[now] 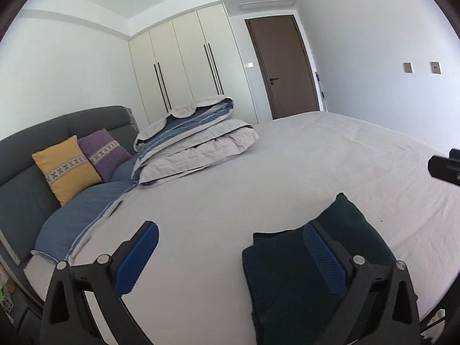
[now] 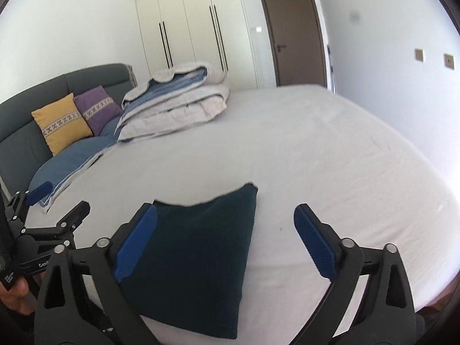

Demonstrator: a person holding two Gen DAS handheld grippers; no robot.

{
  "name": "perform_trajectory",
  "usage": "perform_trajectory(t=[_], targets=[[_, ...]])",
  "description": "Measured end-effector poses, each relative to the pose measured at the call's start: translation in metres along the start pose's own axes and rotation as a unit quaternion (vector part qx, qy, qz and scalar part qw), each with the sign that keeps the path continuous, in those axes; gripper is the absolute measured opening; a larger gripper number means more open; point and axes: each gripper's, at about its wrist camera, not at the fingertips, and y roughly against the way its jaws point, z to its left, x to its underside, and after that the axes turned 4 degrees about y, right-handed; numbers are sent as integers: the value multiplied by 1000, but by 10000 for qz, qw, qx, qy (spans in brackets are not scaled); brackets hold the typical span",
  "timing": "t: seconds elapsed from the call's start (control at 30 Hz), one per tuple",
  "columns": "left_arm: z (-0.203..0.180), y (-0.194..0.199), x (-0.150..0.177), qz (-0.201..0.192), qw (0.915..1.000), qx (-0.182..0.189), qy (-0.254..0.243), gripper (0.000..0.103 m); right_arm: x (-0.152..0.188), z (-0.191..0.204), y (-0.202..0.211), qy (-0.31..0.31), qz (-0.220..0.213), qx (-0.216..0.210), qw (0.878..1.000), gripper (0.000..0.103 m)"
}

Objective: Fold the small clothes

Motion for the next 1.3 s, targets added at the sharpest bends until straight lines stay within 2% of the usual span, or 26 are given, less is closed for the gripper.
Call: perform_trajectory(t=[0.07,0.1,0.17,0.23,0.37,0.53,0.7,0.83,1.07,1.3], targets=[[6,-2,-10,309,9992,211,157,103,-9,5,12,132,-217,292,9992,103],[10,-5,-13,444,9981,325,281,103,-14,7,18,179,-284,292,9990,103],[17,-8,-16,582,9964,319,525,103,-23,9,28,186,-293,195,9992,103],[21,-12,-13,866,9936,205,700,103,-30,11,31,145,-95,64,9998,103],[26,-29,6,1532,9819,311,1073,103,-31,13,28,-11,411,-92,9991,103],[25,-43,31,2057,9706,380,1193,103,-12,16,6,-50,1070,18,9942,103],[22,-44,38,2140,9708,313,1041,103,17,14,-24,-321,1704,-25,9848,103],[22,-47,43,2189,9694,350,1055,103,35,19,-45,-280,2073,99,9778,103],[23,-53,50,2286,9676,315,1027,103,54,28,-68,-246,2391,111,9706,103],[24,-56,53,2329,9666,300,1027,103,59,28,-78,-219,2480,91,9685,103]])
